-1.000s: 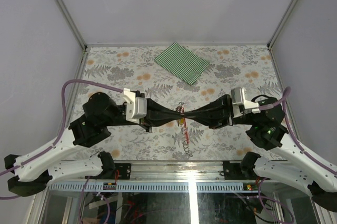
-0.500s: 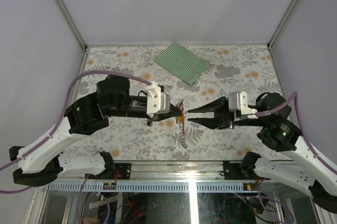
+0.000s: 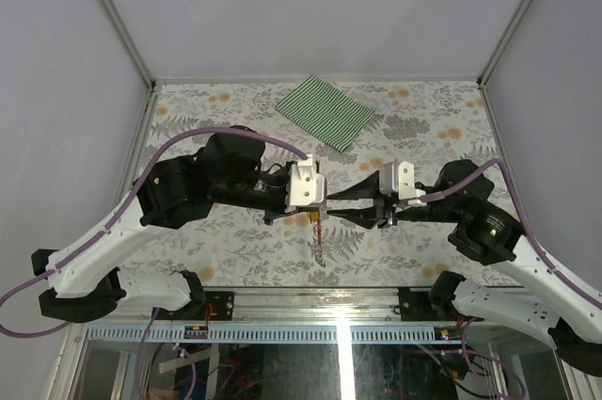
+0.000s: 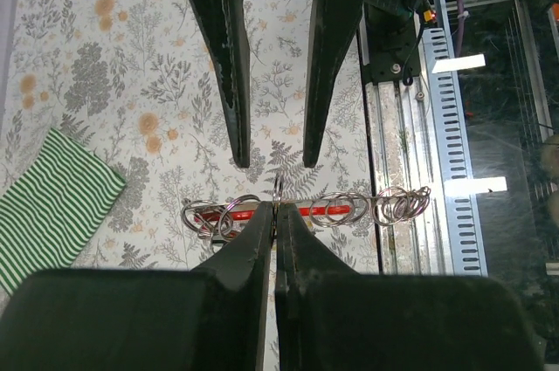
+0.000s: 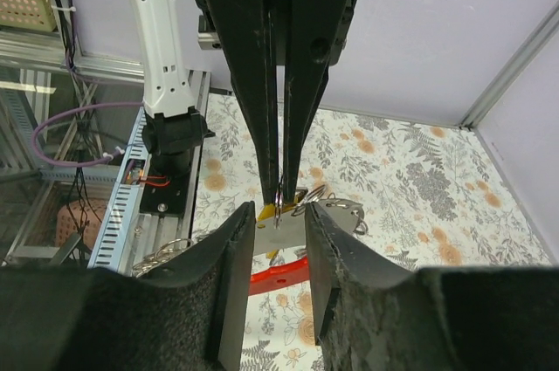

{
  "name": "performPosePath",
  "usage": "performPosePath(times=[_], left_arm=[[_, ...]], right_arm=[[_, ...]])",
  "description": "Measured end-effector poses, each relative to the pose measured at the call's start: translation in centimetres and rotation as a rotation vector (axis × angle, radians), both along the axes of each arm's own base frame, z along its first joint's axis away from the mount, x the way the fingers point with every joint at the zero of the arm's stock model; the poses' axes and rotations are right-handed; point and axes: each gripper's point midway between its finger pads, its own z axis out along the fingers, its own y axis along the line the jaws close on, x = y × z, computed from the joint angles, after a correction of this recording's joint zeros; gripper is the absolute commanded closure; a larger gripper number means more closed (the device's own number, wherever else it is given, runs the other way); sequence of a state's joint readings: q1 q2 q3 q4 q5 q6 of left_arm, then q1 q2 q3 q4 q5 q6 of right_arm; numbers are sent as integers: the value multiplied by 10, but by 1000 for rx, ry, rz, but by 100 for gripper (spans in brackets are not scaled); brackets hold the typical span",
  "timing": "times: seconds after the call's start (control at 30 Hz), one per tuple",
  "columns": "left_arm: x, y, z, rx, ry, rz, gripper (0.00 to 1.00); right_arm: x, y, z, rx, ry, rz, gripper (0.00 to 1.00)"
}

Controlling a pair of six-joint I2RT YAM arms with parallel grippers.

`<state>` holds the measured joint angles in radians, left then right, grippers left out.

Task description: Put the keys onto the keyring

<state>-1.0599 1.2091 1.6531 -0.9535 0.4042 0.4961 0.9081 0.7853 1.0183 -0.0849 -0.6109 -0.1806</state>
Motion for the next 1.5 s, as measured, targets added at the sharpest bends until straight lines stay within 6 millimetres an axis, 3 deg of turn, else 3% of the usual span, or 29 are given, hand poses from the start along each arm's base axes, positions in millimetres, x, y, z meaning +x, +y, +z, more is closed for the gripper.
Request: performPosePath(times=[0.43, 1.0, 1.27, 1.5], left_arm=[[0, 3, 2, 7, -18, -5, 100], [2, 2, -3, 31, -22, 0, 100], [1, 3, 3, -2, -34, 3, 79], [-11, 16, 22, -150, -57, 10, 73]], right_arm=[[8, 11, -15, -44, 25, 9, 65], [6, 15, -20, -59, 22, 35, 100], [4, 14, -18, -69, 30, 43, 100], [-4, 12, -20, -84, 49, 75, 100]])
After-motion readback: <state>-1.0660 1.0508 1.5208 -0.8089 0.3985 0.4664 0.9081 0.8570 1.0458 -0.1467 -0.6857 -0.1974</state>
